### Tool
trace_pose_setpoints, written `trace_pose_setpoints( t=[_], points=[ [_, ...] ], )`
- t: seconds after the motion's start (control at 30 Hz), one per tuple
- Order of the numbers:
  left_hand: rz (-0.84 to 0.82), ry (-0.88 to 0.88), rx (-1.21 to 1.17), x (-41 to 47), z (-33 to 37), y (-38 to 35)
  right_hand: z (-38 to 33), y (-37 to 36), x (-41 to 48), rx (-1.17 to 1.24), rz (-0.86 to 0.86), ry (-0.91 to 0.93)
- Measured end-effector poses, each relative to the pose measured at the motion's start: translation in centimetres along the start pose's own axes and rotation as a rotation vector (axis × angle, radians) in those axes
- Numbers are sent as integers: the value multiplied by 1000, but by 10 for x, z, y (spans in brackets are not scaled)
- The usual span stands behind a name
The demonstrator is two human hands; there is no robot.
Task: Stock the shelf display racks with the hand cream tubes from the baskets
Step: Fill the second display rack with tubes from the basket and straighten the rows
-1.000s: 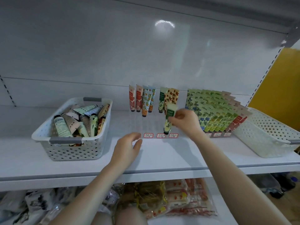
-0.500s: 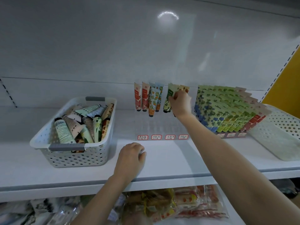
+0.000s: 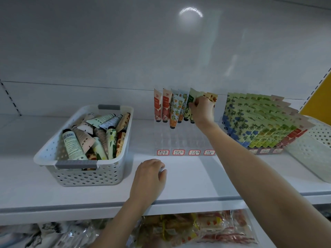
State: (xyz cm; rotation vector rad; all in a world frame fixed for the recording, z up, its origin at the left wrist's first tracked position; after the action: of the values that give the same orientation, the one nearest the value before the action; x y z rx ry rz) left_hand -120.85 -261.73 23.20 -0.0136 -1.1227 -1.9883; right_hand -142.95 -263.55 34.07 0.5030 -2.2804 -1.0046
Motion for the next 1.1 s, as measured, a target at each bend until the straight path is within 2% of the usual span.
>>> trace_pose_setpoints(
  t=[0.2,0.57,1.1],
  points=[
    [-9,-4,6,0,-1,-1,-4,-3,-2,-77,-21,50],
    [-21,2,34,0,-2,-2,-6,-5,1,-157,-85,9],
    [-13,26,29,-1,-2,-1,0,2,-4,-54,-102,27]
  ],
)
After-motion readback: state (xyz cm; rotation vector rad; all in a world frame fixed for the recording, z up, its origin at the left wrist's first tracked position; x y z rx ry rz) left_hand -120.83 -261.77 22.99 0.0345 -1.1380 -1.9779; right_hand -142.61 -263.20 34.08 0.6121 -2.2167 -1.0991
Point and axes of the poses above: each hand's wrist, its own x-axis towards the middle knuckle, its own y-axis out of the back of the hand, z = x × y, the point moved 5 cm from there along x, towards the middle knuckle, and after that the axes turned 7 degrees about -x, right-handed, at the moved point
